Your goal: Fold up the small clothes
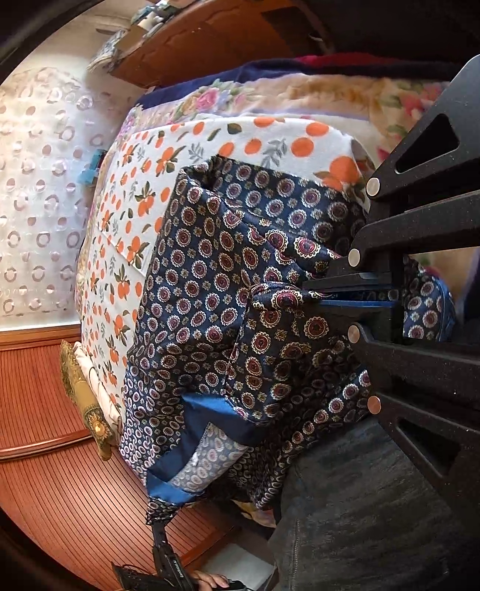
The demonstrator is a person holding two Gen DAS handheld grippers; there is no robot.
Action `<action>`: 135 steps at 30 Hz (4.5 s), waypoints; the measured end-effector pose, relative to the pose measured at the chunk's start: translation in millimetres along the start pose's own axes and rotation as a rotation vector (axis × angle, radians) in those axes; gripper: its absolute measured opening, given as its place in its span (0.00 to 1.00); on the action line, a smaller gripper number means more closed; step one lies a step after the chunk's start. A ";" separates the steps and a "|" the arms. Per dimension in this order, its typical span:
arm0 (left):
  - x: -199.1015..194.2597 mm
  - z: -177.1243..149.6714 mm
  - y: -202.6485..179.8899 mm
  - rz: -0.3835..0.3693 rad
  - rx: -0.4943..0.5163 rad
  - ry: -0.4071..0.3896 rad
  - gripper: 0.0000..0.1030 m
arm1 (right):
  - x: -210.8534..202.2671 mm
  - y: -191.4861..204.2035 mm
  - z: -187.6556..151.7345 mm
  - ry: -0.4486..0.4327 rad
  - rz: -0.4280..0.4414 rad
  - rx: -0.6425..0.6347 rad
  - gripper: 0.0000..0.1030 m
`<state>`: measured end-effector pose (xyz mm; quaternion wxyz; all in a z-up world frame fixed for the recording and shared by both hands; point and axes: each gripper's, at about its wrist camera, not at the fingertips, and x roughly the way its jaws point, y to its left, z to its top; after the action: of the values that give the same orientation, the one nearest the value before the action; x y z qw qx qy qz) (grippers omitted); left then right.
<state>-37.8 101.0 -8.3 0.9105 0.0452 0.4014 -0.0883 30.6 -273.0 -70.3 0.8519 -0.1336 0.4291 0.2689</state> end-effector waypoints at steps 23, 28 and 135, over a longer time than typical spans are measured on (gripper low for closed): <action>91.3 46.7 37.3 0.010 -0.151 -0.011 0.58 | 6.6 -21.9 31.2 -0.202 -0.108 0.124 0.56; 111.7 54.2 45.1 -0.036 -0.181 0.003 0.67 | 29.8 -31.3 51.4 -0.224 -0.134 0.138 0.56; 192.1 155.5 -0.3 -0.080 -0.034 -0.051 0.43 | 69.3 -157.4 141.4 -0.223 -0.281 0.235 0.55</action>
<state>201.8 52.9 -45.5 0.9169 0.0114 0.3809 -0.1188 247.8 -313.4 -42.1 0.9329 -0.0612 0.3377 0.1090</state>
